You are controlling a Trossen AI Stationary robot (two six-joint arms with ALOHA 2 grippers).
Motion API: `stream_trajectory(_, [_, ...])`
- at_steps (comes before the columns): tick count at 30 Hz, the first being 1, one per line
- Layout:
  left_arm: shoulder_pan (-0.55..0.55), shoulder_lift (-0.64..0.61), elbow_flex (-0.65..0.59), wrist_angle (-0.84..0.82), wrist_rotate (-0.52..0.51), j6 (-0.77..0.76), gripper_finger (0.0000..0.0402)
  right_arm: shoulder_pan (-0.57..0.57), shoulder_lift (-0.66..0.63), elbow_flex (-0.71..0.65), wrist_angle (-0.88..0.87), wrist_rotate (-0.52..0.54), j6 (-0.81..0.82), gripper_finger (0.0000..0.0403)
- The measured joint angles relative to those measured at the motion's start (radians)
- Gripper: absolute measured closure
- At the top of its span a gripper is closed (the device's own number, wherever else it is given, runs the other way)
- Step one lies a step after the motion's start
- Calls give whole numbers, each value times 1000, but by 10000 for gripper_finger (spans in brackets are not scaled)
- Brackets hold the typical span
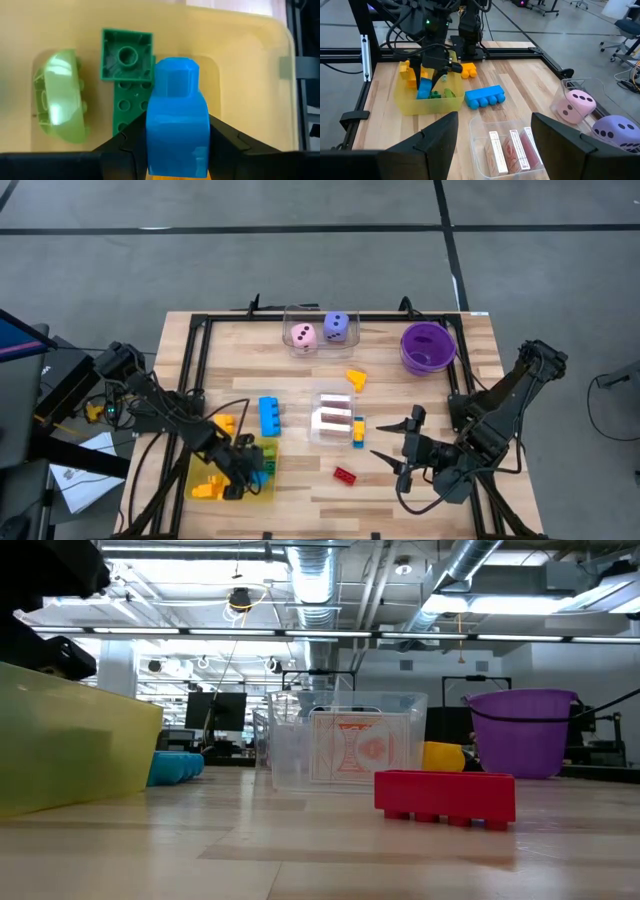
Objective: Pick & Place Toys
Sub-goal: Put the light blue game piece into the yellow bin
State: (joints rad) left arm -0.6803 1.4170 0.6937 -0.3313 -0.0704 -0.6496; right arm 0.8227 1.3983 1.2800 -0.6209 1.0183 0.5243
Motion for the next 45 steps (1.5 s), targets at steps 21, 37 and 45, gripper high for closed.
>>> stream_trajectory(21, [10,-57,0,-183,20,-25,260,0,0,0,0,0,0,159])
stream_trajectory(37, [14,-57,0,-186,8,-36,215,0,0,0,0,-27,0,159])
stream_trajectory(45, [14,-57,0,-191,9,-36,173,0,0,0,0,-27,0,159])
